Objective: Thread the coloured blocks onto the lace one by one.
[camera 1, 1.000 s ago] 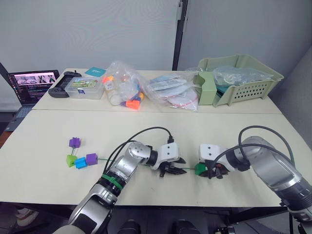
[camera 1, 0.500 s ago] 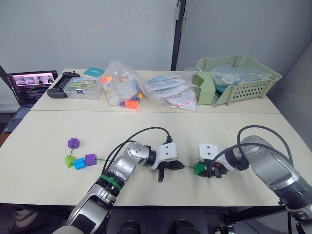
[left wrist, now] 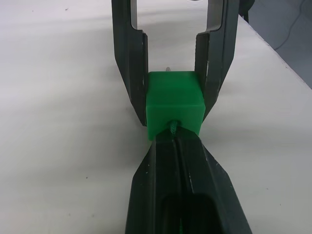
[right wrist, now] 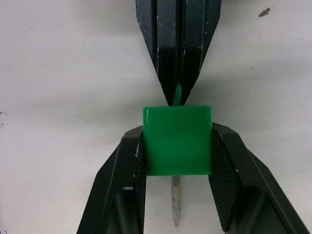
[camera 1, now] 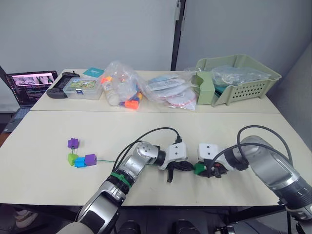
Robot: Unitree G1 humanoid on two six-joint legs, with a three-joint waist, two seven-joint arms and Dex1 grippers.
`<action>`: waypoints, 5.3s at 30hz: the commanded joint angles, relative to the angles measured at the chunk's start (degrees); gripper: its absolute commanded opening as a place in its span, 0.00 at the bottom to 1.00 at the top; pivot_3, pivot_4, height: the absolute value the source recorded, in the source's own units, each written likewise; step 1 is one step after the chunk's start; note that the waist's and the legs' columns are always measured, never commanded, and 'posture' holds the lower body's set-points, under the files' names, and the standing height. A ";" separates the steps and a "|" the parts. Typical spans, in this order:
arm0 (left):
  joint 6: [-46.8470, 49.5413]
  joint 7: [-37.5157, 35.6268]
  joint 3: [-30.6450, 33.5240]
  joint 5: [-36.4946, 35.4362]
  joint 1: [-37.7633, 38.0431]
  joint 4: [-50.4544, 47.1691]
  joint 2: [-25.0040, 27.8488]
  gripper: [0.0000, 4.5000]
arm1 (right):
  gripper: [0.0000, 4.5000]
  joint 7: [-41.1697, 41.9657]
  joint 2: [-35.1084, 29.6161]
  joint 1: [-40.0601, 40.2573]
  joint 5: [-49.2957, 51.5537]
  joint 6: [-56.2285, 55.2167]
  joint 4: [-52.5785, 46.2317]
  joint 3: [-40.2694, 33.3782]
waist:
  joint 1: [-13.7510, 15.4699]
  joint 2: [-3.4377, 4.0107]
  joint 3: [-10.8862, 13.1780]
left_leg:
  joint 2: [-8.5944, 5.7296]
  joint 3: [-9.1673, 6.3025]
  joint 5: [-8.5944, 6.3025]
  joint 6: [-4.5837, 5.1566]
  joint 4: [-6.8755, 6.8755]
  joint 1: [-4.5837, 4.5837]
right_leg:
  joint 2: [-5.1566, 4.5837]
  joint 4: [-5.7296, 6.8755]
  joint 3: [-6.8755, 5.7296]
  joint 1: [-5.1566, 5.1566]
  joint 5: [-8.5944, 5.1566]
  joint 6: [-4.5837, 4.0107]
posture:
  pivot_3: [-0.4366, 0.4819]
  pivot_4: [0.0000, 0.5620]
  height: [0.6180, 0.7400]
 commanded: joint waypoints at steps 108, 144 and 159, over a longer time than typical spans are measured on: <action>-1.19 -9.99 24.05 -10.93 28.80 -20.15 46.67 0.27 | 0.00 1.03 -0.49 -7.89 4.38 -6.98 9.69 1.01 | -1.87 0.04 -0.01 | 0.29 0.17 0.00 0.00 -0.25 0.18 | 0.02 0.10 -0.14 -0.21 -0.02 -0.20 | 0.48 0.27 0.98; 25.64 -15.39 9.70 -2.81 9.58 -31.50 54.60 0.92 | 0.00 -1.41 3.10 -1.20 8.36 -1.11 0.83 -2.47 | -0.20 0.01 0.03 | 0.20 0.18 0.00 0.00 -0.17 -0.04 | 0.02 0.09 -0.15 -0.32 -0.03 -0.22 | 0.48 0.27 0.98; 23.75 -15.86 6.36 0.34 8.03 -32.30 53.06 0.29 | 0.00 -2.81 2.17 -1.48 8.78 -0.12 0.62 -2.08 | -0.06 0.00 0.04 | 0.19 0.17 0.00 0.00 -0.13 -0.04 | 0.01 0.09 -0.16 -0.29 -0.03 -0.22 | 0.48 0.27 0.98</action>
